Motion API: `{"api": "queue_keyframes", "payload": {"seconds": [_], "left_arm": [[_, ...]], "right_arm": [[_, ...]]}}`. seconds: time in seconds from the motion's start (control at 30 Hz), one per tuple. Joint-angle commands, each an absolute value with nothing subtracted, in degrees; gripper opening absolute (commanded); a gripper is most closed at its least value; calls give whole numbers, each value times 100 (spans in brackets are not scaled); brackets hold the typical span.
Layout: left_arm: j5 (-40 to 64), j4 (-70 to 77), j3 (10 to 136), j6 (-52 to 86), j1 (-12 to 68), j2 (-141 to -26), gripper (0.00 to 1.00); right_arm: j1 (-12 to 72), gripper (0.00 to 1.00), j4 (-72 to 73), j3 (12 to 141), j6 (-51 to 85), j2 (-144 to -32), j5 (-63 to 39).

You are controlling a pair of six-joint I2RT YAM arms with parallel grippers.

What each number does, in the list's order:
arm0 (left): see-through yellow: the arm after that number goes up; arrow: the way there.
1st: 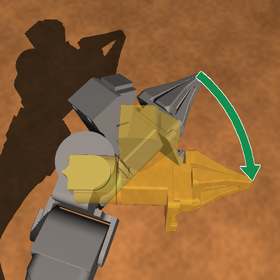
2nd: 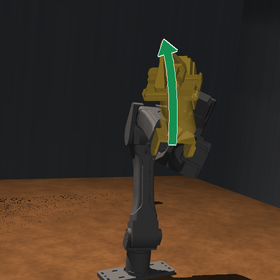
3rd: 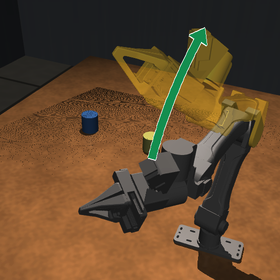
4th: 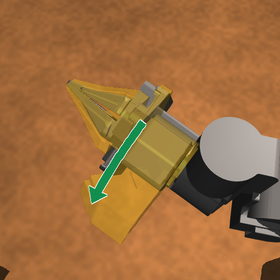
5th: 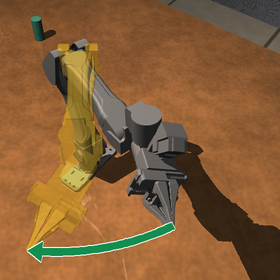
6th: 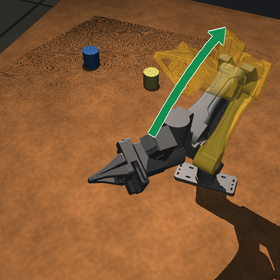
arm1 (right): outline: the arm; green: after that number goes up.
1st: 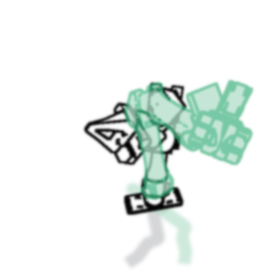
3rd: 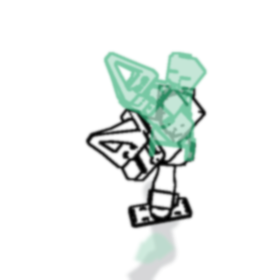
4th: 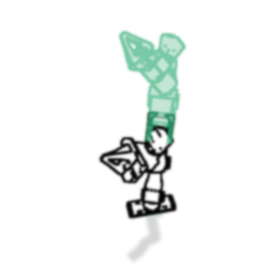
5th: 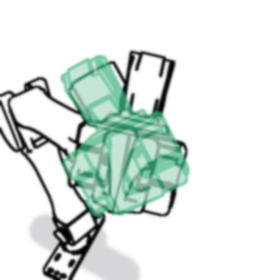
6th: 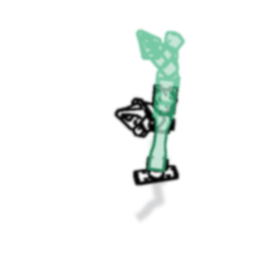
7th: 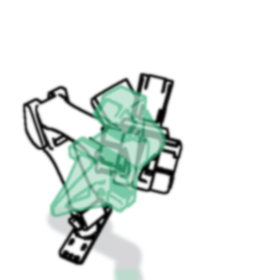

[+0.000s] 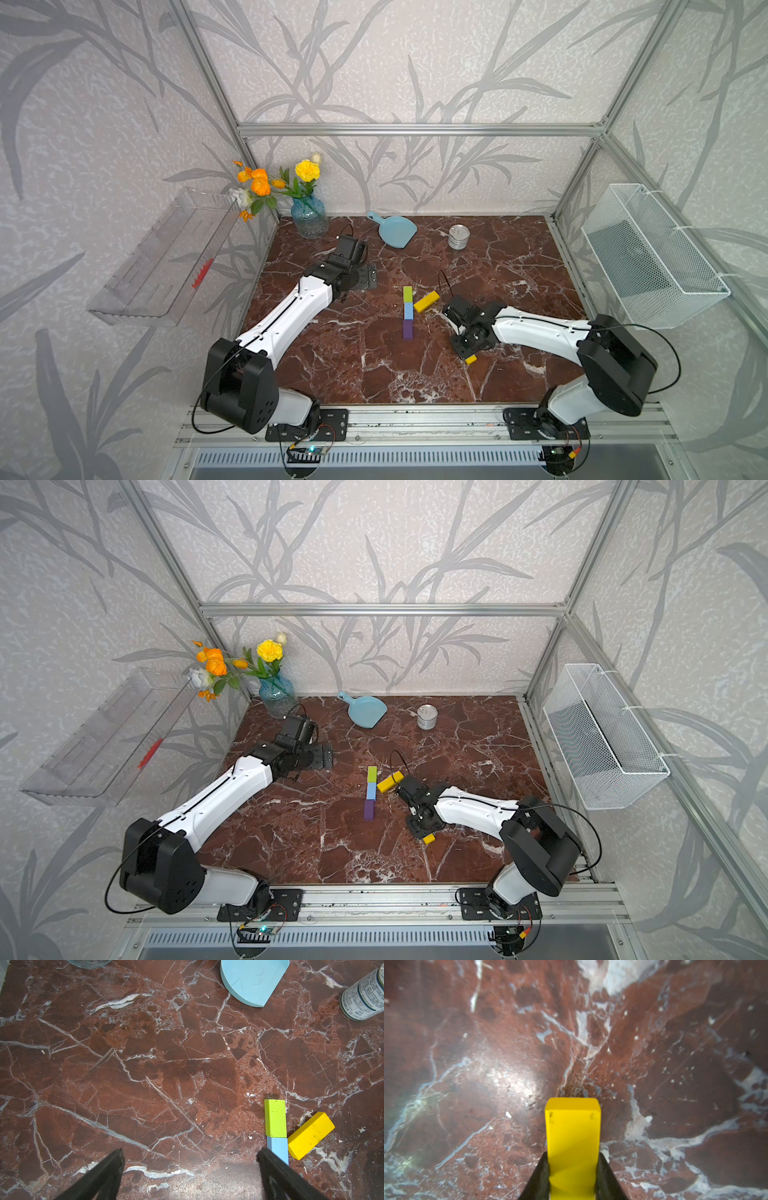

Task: Assemble the letter k with building blocks
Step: Pick up the building block from the center of the board, then assemble the building block at the center of the board.

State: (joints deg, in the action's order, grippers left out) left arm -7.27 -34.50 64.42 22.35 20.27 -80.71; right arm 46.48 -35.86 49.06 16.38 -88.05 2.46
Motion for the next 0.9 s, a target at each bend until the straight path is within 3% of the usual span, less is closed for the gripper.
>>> {"api": "queue_keyframes", "payload": {"seconds": [0.0,0.87], "left_arm": [[-724,-3720,6684,2059,1962,-7990,100],[-554,-3762,6592,1898,1609,-7831,100]], "right_arm": [[4676,0,-3797,5392,823,-8902,174],[4684,0,-3805,7340,359,-11053,-387]]}}
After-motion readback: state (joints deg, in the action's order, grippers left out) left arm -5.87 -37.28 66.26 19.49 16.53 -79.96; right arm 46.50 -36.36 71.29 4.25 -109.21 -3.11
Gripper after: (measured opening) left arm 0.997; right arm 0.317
